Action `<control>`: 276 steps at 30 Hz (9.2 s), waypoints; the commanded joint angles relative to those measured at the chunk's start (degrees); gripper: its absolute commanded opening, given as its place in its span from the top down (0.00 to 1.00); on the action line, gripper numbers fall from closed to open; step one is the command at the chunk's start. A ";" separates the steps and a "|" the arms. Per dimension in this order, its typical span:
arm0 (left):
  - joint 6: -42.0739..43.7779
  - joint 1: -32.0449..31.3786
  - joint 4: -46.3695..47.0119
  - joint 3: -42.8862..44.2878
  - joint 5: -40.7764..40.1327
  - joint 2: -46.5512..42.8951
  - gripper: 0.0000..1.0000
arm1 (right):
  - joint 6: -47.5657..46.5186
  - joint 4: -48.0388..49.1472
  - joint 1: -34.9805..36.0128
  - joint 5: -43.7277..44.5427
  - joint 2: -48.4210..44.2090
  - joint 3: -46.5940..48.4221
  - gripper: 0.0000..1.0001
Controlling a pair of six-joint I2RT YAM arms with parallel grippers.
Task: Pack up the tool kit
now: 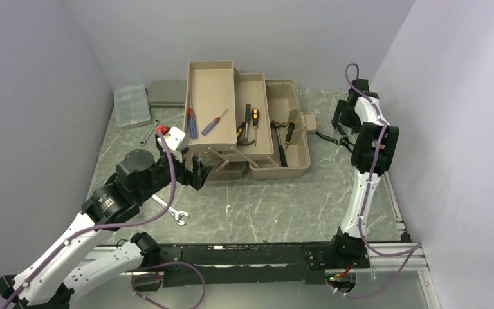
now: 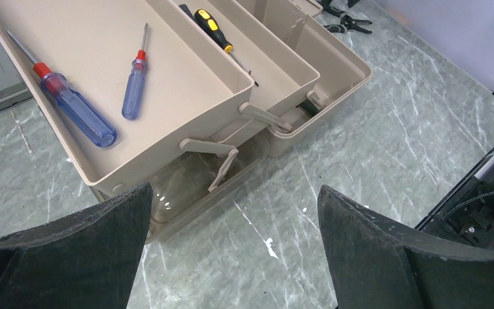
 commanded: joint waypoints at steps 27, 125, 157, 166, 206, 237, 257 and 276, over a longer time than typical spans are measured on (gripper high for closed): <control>-0.23 0.22 1.09 1.42 3.43 -1.53 0.01 | 4.56 8.63 -0.64 -9.60 -27.87 -29.75 1.00; -23.33 56.83 12.06 -1.57 42.94 35.07 0.07 | 16.31 23.99 13.37 -12.98 -63.96 -55.49 0.00; -20.59 38.67 7.86 5.49 15.69 47.37 0.70 | 20.50 36.46 8.93 -26.86 -51.34 -62.55 0.08; -19.74 36.80 7.77 5.42 11.63 48.71 0.89 | 20.15 36.19 9.41 -28.16 -50.09 -63.84 0.17; -6.32 16.97 -9.44 28.58 -35.18 44.28 1.00 | 19.52 35.52 12.93 -28.42 -50.33 -66.56 0.27; 130.27 -16.23 123.38 43.40 -70.30 78.79 1.00 | 24.92 38.00 22.16 -24.83 -51.43 -67.82 0.33; 90.15 -21.30 87.80 44.35 -74.59 75.81 1.00 | 25.26 36.34 14.82 -24.33 -60.19 -70.56 0.30; 3.26 -20.20 1.29 61.08 -37.19 71.99 0.78 | 21.83 27.96 4.25 -23.20 -68.37 -68.89 0.21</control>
